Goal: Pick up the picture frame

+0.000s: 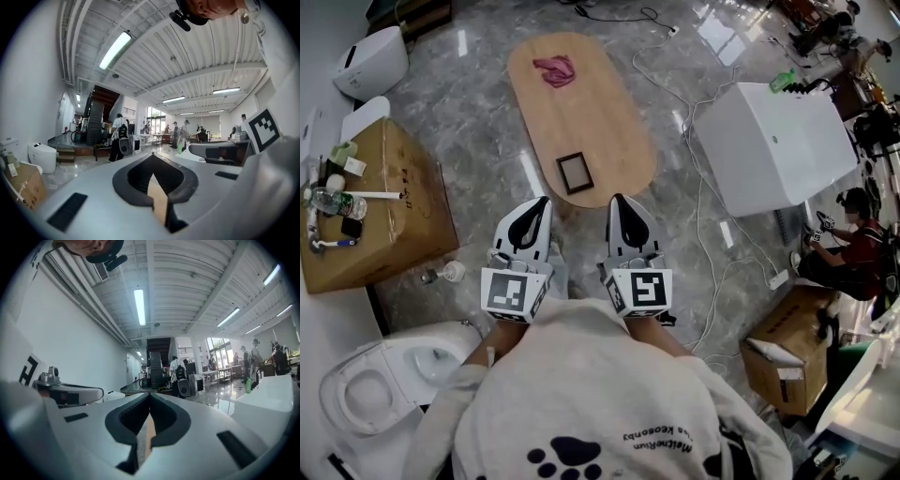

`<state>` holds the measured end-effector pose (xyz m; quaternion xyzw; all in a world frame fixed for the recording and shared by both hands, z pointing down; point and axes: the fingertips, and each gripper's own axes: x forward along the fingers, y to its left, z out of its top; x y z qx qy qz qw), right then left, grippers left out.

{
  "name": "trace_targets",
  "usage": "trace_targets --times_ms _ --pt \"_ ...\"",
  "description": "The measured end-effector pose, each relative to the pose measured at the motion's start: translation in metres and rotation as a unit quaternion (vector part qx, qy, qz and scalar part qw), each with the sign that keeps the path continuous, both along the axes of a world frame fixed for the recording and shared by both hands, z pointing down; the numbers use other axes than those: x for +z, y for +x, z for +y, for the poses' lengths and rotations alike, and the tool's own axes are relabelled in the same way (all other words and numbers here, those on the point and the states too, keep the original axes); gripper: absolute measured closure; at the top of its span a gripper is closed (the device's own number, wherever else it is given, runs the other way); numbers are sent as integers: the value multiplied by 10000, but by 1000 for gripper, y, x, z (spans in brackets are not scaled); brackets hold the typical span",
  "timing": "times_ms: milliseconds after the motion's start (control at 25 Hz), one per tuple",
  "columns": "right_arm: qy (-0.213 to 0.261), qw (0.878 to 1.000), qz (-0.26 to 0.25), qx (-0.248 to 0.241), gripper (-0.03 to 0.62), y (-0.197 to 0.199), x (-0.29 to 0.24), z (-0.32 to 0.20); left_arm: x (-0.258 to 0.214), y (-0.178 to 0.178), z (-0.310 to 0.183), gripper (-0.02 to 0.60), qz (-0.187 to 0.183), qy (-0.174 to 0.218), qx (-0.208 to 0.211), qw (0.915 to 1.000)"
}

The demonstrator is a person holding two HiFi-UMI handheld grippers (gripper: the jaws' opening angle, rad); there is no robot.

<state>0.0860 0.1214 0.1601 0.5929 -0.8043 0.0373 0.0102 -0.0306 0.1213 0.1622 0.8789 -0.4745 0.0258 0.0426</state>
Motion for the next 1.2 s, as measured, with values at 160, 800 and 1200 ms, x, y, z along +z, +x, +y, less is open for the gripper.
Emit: trace_targets --times_ms 160,800,1200 --pt "-66 9996 19 287 586 2 1 -31 2 2 -41 574 -13 -60 302 9995" --pt "-379 9929 24 1131 586 14 16 -117 17 19 -152 574 -71 -293 1257 9916" --pt "-586 9910 76 1200 586 20 25 -147 32 14 -180 574 -47 -533 1259 9906"
